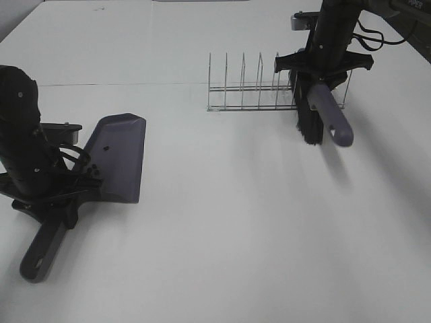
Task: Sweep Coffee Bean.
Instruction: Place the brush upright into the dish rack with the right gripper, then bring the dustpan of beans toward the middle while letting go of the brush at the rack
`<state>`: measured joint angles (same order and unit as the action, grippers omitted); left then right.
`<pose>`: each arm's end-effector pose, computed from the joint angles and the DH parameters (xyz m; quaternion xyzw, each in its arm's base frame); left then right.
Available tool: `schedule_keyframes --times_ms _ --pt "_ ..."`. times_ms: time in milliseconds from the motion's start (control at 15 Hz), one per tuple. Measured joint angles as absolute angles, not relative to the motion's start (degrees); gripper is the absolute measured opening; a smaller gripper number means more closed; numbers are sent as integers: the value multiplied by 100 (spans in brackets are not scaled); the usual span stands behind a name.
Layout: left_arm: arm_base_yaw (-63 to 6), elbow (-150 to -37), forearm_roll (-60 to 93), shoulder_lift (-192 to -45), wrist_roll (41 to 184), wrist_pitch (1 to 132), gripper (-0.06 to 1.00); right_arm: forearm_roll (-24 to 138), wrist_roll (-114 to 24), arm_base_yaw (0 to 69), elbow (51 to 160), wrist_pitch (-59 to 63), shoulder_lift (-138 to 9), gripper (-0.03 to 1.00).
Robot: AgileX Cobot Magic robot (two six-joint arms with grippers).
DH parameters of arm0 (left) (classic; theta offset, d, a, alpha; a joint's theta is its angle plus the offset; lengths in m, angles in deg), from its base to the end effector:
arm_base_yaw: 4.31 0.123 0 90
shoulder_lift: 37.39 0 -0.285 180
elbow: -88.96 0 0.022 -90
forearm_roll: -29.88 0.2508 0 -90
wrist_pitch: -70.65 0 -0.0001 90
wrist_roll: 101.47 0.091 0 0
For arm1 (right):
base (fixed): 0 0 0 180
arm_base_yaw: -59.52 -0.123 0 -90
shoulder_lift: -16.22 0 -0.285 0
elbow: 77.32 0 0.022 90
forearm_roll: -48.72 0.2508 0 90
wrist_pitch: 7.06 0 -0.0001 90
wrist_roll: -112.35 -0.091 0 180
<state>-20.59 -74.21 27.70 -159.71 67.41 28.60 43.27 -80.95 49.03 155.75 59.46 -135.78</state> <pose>0.3172 -0.0950 0.0976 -0.0308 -0.9994 0.0098 0.0132 0.5183 0.0879 0.1519 0.0110 0.9909 -0.0186 0.1332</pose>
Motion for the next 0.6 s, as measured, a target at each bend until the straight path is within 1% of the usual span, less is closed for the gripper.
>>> schedule_keyframes --times_ms 133,200,333,600 --pt "-2059 -7421 2770 -15971 6741 2860 35 4327 -8152 4903 15586 5923 -13578 58" --pt "-2059 -7421 2770 -15971 6741 2860 35 4327 -8169 4903 15586 5929 -13573 64" --pt "-2059 -7421 2770 -15971 6741 2860 35 4327 -8169 4903 15586 5963 -13475 69" --pt "-2059 -7387 2845 -15770 6730 2825 35 4259 -8169 4903 15586 6249 -12931 69"
